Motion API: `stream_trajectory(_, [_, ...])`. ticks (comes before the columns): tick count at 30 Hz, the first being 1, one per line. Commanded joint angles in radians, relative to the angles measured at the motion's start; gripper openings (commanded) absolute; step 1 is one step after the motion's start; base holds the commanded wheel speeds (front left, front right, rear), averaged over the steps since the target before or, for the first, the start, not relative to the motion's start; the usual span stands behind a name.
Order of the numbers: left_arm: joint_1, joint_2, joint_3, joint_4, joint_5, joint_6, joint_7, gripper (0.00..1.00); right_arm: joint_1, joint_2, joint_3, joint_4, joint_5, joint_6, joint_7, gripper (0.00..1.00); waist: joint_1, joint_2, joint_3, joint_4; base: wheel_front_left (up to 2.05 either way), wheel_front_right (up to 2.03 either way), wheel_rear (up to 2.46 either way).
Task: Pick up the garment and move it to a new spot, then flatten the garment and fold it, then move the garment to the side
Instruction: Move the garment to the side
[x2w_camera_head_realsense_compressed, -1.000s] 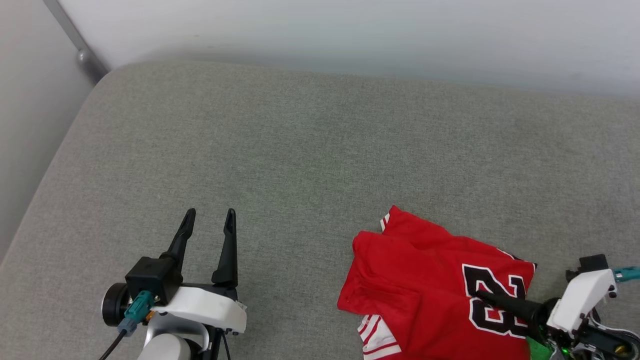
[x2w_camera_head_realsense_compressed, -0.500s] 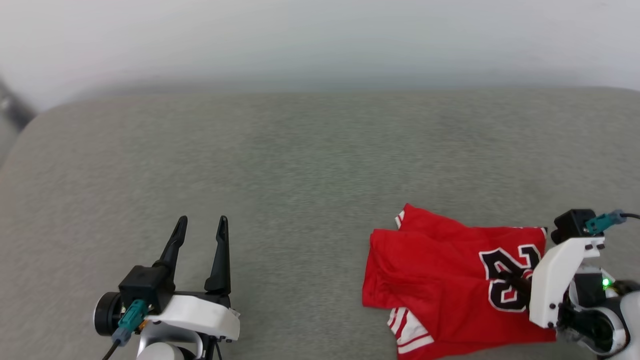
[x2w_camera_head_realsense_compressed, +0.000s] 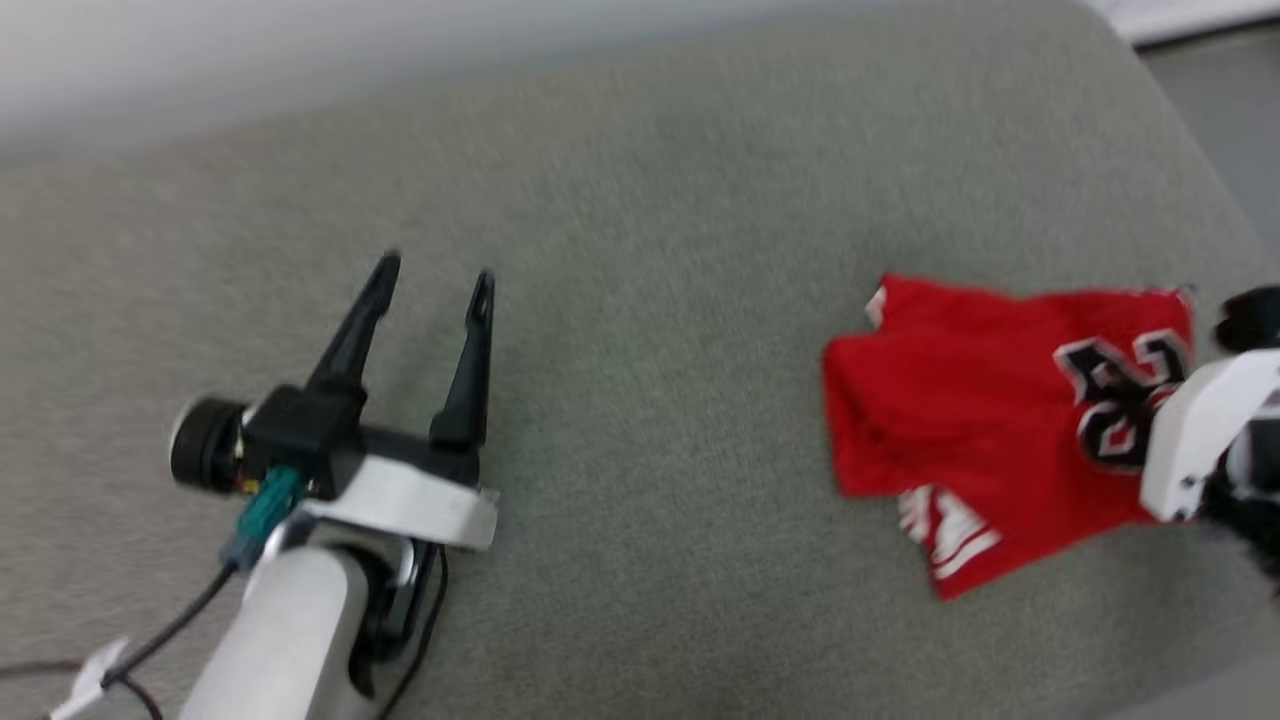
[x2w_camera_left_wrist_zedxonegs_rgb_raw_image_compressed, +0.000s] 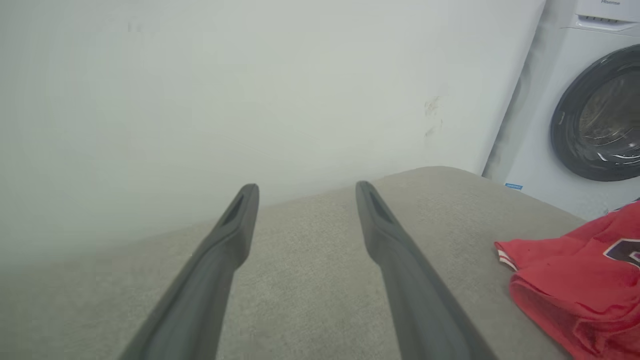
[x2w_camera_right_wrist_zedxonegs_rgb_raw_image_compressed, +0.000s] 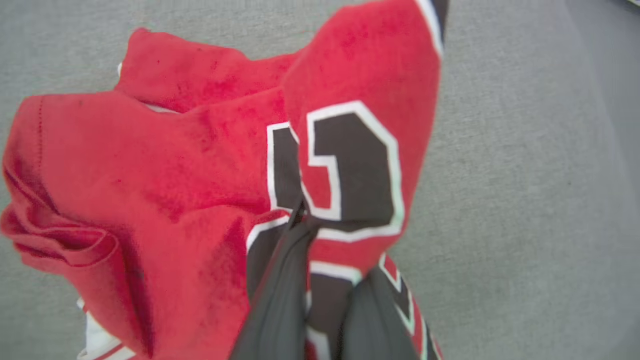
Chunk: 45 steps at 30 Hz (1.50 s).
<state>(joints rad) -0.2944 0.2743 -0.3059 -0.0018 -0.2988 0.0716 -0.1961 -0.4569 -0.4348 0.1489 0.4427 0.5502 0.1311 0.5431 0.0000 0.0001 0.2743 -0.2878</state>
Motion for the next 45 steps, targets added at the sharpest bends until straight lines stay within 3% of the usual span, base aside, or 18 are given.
stream_trajectory(1, [-0.045, 0.014, -0.008, -0.015, 0.017, -0.009, 0.015, 1.0, -0.06, -0.019, -0.015, 0.026, -0.012, -0.001, -0.042, 0.0, 0.0, -0.0001, 0.178, -0.081, 0.0, 0.0, 0.0])
stream_trajectory(9, [-0.219, 0.04, -0.066, -0.094, 0.08, -0.055, 0.092, 1.0, -0.246, -0.112, -0.148, 0.215, -0.095, -0.001, -0.258, 0.0, 0.0, -0.0001, 0.384, -0.075, 0.0, 0.0, 0.0])
stream_trajectory(17, [-0.312, 0.052, -0.099, -0.15, 0.114, -0.08, 0.14, 1.0, -0.391, -0.107, -0.275, 0.355, -0.183, -0.001, -0.453, 0.0, 0.0, -0.0001, 0.505, -0.064, 0.0, 0.0, 0.0])
stream_trajectory(18, [-0.316, 0.054, -0.101, -0.149, 0.118, -0.08, 0.144, 1.0, -0.403, -0.103, -0.285, 0.375, -0.196, -0.001, -0.474, 0.08, 0.0, -0.0001, 0.513, -0.063, 0.0, 0.0, 0.0])
stream_trajectory(20, [-0.317, 0.057, -0.105, -0.143, 0.119, -0.082, 0.146, 1.0, -0.426, -0.094, -0.305, 0.414, -0.218, -0.001, -0.521, 0.53, 0.0, -0.0001, 0.519, -0.061, 0.0, 0.0, 0.0])
stream_trajectory(21, [-0.316, 0.057, -0.106, -0.14, 0.119, -0.082, 0.145, 1.0, -0.433, -0.093, -0.313, 0.437, -0.236, -0.001, -0.541, 1.0, 0.0, -0.0001, 0.52, -0.06, 0.0, 0.0, 0.0])
stream_trajectory(26, [-0.296, 0.05, -0.108, -0.13, 0.105, -0.073, 0.126, 1.0, -0.454, -0.088, -0.35, 0.532, -0.322, -0.001, -0.665, 1.0, 0.0, -0.0001, 0.488, -0.054, 0.0, 0.0, 0.0])
stream_trajectory(33, [-0.238, 0.027, -0.102, -0.094, 0.075, -0.051, 0.071, 1.0, -0.384, -0.093, -0.353, 0.587, -0.335, -0.001, -0.759, 1.0, 0.0, -0.0001, 0.373, -0.04, 0.0, 0.0, 0.0])
stream_trajectory(41, [-0.104, -0.011, -0.086, 0.002, 0.01, -0.018, -0.007, 1.0, -0.169, -0.08, -0.297, 0.48, -0.297, -0.001, -0.805, 1.0, 0.0, -0.0001, 0.148, 0.003, 0.0, 0.0, 0.0])
stream_trajectory(45, [-0.026, -0.03, -0.078, 0.035, -0.025, 0.0, -0.027, 1.0, -0.028, -0.023, -0.262, 0.38, -0.278, -0.001, -0.807, 1.0, 0.0, -0.0001, 0.05, 0.032, 0.0, 0.0, 0.0])
